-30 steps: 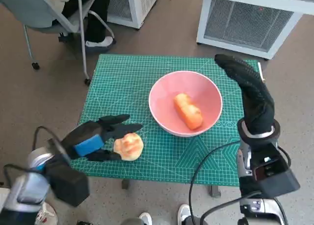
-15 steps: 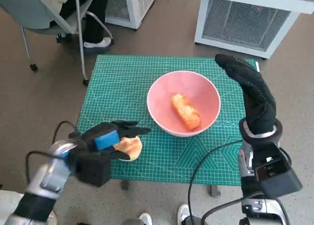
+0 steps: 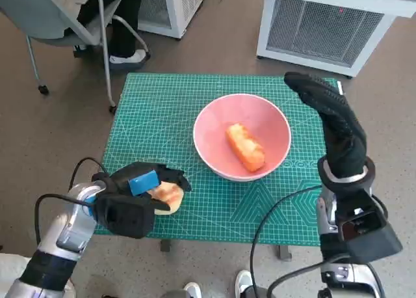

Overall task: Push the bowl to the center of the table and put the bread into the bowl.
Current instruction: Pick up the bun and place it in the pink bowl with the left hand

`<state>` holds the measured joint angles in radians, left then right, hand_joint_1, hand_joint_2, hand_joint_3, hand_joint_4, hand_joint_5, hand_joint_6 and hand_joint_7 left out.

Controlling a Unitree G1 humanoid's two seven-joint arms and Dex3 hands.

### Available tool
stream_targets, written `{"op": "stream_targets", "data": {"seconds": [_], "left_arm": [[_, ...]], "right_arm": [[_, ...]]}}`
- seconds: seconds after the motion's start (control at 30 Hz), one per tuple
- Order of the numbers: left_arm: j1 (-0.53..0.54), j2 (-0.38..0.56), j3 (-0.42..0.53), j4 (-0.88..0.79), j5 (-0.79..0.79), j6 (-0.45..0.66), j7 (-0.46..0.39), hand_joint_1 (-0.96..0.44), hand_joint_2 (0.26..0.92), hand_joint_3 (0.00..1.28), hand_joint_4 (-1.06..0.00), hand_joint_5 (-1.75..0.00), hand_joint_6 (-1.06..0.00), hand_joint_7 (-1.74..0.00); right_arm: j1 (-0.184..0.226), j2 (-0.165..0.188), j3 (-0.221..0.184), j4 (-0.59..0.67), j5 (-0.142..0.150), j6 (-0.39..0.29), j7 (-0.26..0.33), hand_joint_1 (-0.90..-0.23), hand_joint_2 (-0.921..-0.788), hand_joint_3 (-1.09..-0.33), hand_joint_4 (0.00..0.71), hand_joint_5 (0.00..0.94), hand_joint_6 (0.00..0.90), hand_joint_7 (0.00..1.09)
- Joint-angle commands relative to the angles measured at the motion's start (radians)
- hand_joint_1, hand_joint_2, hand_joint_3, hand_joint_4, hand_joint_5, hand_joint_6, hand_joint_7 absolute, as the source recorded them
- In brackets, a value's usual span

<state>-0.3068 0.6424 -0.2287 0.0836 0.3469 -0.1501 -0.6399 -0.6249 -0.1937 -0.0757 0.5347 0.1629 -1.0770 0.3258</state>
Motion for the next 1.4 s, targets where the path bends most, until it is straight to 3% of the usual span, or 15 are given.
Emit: {"op": "stream_targets", "data": {"seconds": [0.03, 0.2, 0.37, 0.63, 0.9, 1.4], "left_arm": [[0.015, 0.037, 0.067, -0.1, -0.046, 0.021, -0.011, 0.0, 0.92, 0.1, -0.67, -1.18, -0.57, -1.23], [0.025, 0.053, 0.143, -0.236, -0.089, 0.064, -0.013, 0.0, 0.921, 0.11, -0.62, -1.21, -0.59, -1.23], [-0.001, 0.044, 0.234, -0.366, -0.098, 0.052, 0.053, 0.0, 0.921, 0.12, -0.58, -1.27, -0.63, -1.18], [-0.115, -0.017, 0.248, -0.398, -0.079, -0.003, 0.169, 0.0, 0.921, 0.09, -0.6, -1.25, -0.67, -1.13], [-0.287, -0.108, 0.149, -0.285, 0.013, -0.107, 0.282, 0.0, 0.92, 0.07, -0.61, -1.21, -0.7, -1.12], [-0.56, -0.272, -0.051, 0.253, 0.12, -0.274, 0.364, 0.0, 0.92, 0.11, -0.59, -1.21, -0.63, -1.22]], "right_arm": [[0.008, -0.003, 0.001, 0.018, 0.01, -0.001, 0.01, -0.629, -0.921, -0.818, 0.269, 0.001, -0.001, 0.59], [0.003, 0.0, 0.003, 0.028, 0.009, -0.005, 0.01, -0.624, -0.921, -0.818, 0.269, 0.0, -0.001, 0.59], [0.002, 0.002, 0.005, 0.031, 0.01, -0.005, 0.011, -0.622, -0.921, -0.818, 0.265, 0.0, -0.001, 0.59], [0.0, 0.002, 0.003, 0.037, 0.008, -0.008, 0.008, -0.624, -0.921, -0.817, 0.259, 0.0, -0.001, 0.59], [-0.005, 0.002, -0.001, 0.043, 0.011, -0.011, 0.006, -0.627, -0.921, -0.816, 0.259, 0.0, -0.001, 0.59], [0.004, 0.007, -0.01, 0.03, -0.006, -0.024, -0.01, -0.624, -0.921, -0.813, 0.259, 0.0, -0.001, 0.58]]}}
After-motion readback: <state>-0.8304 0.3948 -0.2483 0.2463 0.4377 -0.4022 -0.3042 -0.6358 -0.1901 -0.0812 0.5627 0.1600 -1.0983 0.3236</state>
